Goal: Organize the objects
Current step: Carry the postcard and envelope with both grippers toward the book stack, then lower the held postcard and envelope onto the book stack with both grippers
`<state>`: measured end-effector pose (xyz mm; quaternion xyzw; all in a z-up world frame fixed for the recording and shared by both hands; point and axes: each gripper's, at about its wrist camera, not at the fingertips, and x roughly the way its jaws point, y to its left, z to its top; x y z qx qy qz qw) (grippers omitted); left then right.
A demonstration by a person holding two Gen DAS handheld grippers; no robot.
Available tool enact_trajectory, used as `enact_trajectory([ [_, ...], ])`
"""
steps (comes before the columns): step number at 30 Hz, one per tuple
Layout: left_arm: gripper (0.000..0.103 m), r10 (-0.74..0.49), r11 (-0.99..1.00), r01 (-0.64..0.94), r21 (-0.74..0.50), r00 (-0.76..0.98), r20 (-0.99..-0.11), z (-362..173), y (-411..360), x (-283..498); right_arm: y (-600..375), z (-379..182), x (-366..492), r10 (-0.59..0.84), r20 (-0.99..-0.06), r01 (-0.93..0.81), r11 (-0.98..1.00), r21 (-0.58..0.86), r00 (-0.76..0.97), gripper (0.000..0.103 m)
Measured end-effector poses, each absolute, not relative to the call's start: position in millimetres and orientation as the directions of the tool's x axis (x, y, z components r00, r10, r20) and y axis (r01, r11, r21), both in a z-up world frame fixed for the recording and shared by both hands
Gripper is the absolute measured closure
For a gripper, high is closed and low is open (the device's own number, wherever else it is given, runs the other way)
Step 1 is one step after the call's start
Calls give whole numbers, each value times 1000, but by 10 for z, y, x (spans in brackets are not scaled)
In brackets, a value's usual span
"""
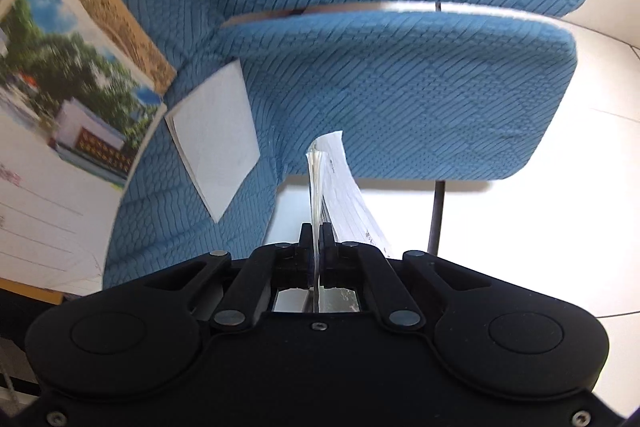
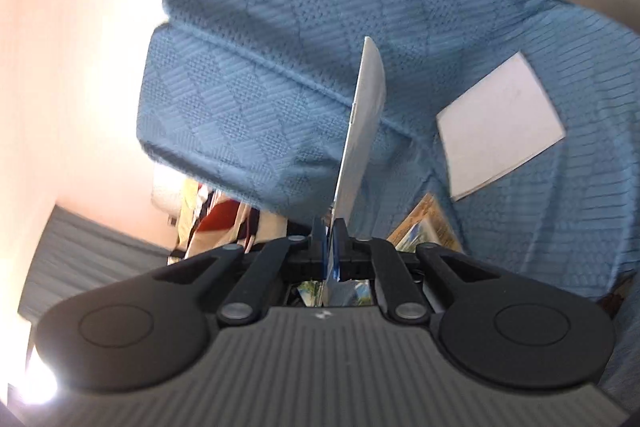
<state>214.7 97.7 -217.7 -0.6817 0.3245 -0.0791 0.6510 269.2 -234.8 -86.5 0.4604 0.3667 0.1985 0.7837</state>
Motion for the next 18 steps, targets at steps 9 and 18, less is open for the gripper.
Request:
enact_trajectory([
  [9, 102, -486, 69, -319, -945, 817, -311, -1878, 1561, 1875, -1846, -762, 2926, 690, -417, -31, 536, 844, 592, 97],
  [18, 102, -448, 117, -350, -929, 816, -364, -1934, 1774, 1582, -1408, -884, 3110, 717, -476, -69, 585, 808, 509, 97],
])
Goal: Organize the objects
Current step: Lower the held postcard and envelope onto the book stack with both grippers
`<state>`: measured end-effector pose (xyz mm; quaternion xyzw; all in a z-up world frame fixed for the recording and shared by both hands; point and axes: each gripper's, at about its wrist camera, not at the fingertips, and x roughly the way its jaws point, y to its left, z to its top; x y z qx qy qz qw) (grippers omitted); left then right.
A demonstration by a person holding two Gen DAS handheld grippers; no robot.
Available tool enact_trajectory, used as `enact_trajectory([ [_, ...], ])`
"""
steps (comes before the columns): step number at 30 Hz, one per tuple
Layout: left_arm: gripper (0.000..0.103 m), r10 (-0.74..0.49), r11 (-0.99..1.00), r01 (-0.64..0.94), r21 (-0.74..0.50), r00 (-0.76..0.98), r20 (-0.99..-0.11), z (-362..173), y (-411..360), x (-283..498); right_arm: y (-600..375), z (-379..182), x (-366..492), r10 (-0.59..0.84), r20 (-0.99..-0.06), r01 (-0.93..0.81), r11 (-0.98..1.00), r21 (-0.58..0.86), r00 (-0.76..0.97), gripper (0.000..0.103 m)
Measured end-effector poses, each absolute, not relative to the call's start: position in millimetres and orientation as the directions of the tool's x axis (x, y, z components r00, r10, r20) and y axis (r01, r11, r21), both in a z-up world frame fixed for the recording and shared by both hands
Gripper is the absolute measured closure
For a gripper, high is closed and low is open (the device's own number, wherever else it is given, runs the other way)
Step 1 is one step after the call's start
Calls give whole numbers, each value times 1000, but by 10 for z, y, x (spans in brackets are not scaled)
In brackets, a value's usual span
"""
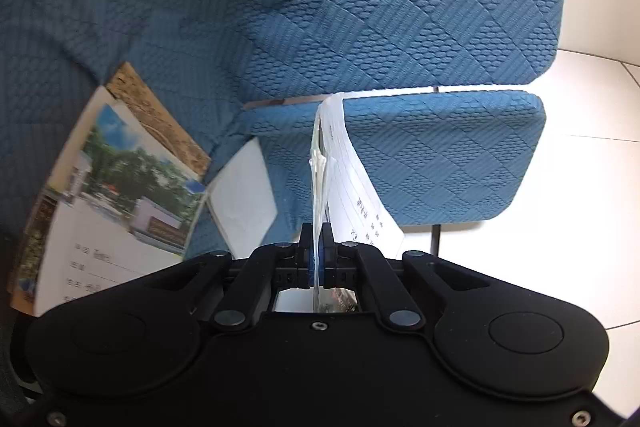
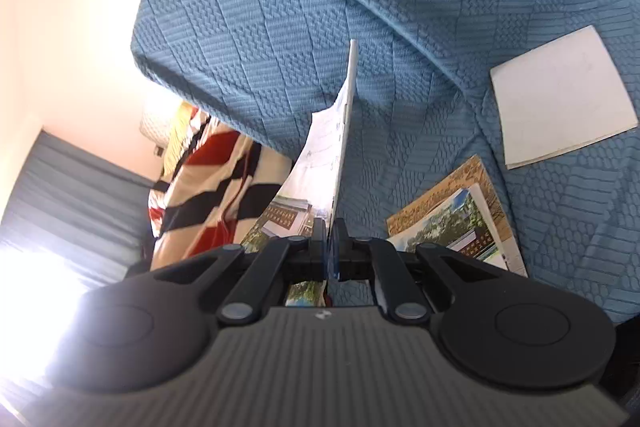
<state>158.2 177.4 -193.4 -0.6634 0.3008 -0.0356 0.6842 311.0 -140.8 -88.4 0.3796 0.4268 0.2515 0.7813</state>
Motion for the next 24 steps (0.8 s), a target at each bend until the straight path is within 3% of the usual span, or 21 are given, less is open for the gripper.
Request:
enact_trajectory([
  [24, 102, -446, 292, -542, -788, 652, -613, -2670, 1717, 1396, -738, -1713, 3302, 569, -732, -212, 821, 530, 375, 97],
])
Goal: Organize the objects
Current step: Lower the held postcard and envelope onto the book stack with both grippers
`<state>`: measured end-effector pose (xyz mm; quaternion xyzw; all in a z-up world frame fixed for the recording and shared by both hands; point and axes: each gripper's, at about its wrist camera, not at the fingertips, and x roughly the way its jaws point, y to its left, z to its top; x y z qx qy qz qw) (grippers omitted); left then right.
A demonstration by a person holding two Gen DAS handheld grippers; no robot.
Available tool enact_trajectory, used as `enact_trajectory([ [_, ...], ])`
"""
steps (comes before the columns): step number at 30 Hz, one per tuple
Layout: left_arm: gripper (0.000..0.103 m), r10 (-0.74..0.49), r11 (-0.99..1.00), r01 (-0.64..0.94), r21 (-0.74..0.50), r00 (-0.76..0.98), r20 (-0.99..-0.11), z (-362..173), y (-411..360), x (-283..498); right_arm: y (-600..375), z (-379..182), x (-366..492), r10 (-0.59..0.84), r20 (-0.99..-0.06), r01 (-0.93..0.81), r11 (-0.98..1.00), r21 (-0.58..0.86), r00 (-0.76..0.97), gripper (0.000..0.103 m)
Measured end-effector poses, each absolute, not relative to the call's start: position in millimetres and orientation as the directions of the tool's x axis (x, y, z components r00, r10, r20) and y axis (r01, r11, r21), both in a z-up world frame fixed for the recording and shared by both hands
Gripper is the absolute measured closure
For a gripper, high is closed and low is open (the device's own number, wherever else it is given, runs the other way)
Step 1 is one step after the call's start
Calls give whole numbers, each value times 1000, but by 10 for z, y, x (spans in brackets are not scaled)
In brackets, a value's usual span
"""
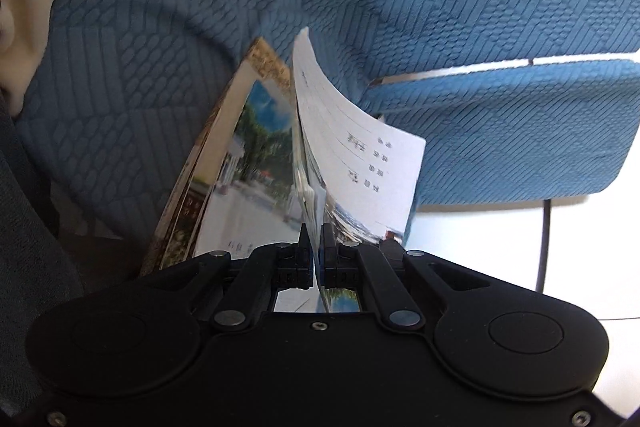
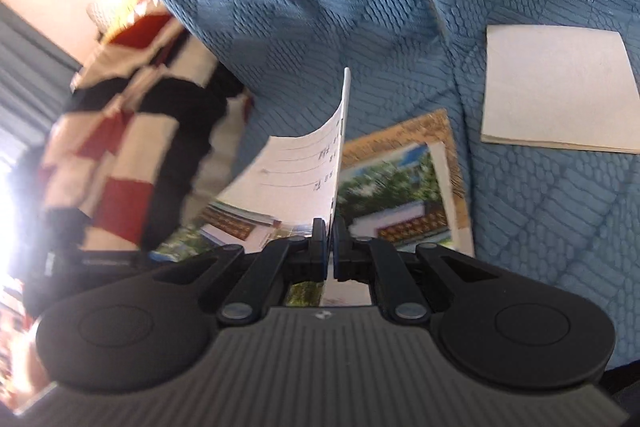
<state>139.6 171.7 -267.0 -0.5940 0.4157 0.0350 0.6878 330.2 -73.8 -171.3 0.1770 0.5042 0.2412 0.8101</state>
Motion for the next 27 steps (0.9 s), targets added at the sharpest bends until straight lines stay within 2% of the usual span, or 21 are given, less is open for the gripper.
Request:
enact_trajectory([
  [27, 101, -436, 397, -648, -650, 491, -755, -3083, 1294, 1405, -911, -2190, 3341, 492, -804, -184, 871, 457, 334, 97],
])
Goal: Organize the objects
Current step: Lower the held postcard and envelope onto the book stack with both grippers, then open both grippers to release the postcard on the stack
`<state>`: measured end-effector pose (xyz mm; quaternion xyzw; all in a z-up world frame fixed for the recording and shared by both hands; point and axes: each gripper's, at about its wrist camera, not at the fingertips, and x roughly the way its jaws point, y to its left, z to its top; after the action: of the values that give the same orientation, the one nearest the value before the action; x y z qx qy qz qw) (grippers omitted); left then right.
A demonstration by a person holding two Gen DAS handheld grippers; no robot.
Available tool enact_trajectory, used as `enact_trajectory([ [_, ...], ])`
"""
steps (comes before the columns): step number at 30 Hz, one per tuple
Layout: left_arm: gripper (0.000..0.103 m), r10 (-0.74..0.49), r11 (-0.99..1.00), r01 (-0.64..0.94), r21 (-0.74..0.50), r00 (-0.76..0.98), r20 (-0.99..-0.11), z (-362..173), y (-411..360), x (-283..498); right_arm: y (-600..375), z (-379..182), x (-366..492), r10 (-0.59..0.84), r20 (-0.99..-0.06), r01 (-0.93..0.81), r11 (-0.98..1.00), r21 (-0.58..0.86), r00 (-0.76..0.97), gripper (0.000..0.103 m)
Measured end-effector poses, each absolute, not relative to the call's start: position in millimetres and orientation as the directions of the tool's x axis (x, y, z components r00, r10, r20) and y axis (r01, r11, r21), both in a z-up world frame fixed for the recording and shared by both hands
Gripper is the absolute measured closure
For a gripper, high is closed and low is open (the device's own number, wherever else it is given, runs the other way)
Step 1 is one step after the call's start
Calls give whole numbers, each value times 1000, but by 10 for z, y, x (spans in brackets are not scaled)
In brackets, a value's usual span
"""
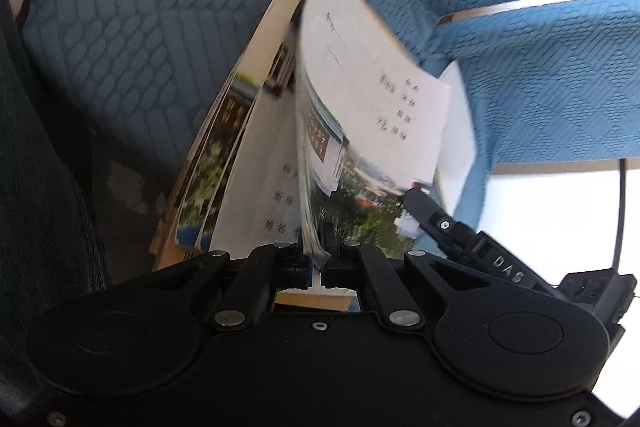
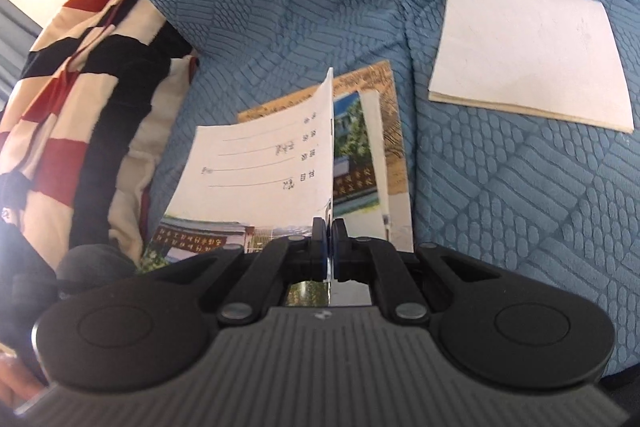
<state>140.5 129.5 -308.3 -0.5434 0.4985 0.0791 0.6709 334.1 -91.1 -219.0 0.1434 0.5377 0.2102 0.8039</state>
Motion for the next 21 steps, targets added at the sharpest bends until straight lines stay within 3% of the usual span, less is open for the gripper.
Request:
enact_trajectory([
  [5, 100, -423, 403, -651, -643, 491, -762, -3097, 1253, 1421, -929, -2196, 3376, 482, -813, -187, 876, 445, 325, 96],
  [9, 95, -420, 422, -642, -640, 487, -766, -3054, 1263, 1432, -929, -2153, 3405, 443, -841, -173, 896, 408, 311, 89],
  [12, 85, -427, 430, -644, -632, 471, -771, -3020, 1299, 1372, -940, -2119, 3402, 405, -867, -166, 914, 372, 291, 86],
  [14, 63, -422, 446, -637, -629, 470, -775, -2952, 1293, 1337, -962, -2073, 3372, 398, -871, -169, 917, 363, 287, 77],
  [17, 47, -370, 506, -636, -583, 451, -812, -2798, 1263, 1265, -995, -1937, 3296, 379, -871, -179, 924, 338, 313, 64],
  [21, 40, -305, 554, -635, -538, 447, -841, -2563, 1238, 1091, -1028, -1694, 3167, 362, -861, -204, 930, 307, 357, 63],
])
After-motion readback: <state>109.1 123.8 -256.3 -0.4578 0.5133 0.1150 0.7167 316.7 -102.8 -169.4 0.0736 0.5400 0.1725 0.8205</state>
